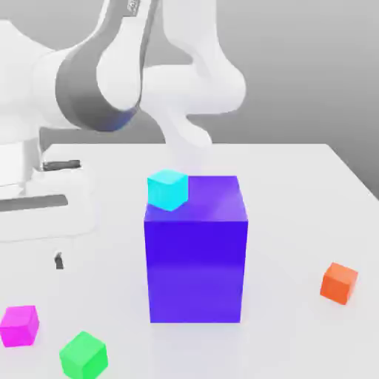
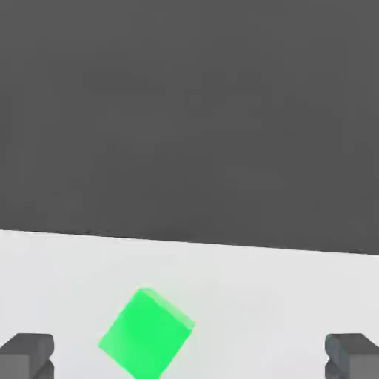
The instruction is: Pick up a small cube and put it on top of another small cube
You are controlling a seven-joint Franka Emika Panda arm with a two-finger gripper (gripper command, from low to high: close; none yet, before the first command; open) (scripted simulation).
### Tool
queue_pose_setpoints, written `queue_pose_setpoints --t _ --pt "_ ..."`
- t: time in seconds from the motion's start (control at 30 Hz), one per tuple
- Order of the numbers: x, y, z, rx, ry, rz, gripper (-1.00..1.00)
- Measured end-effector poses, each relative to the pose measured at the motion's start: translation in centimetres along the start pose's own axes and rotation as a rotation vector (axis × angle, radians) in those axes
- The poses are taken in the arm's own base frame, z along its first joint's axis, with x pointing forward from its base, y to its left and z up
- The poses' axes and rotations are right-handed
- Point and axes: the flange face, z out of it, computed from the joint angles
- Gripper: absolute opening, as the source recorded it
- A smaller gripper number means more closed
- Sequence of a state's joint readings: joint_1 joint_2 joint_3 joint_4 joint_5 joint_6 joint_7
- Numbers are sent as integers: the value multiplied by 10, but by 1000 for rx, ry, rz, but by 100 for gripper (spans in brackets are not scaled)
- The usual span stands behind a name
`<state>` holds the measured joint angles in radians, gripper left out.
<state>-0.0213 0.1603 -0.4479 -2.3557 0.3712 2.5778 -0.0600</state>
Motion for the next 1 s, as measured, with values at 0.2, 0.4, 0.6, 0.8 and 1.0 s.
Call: queue_pose_setpoints --t 0.2,0.4,0.6,0.8,1.0 --pt "-8 77 70 -134 -66 -16 0" --pt "-14 94 131 -148 -73 -19 -100" --pt "-14 94 130 -148 -75 -19 -100" --pt "-11 69 70 -143 -82 -109 -100" --pt "-23 -11 50 -122 -114 -565 -100"
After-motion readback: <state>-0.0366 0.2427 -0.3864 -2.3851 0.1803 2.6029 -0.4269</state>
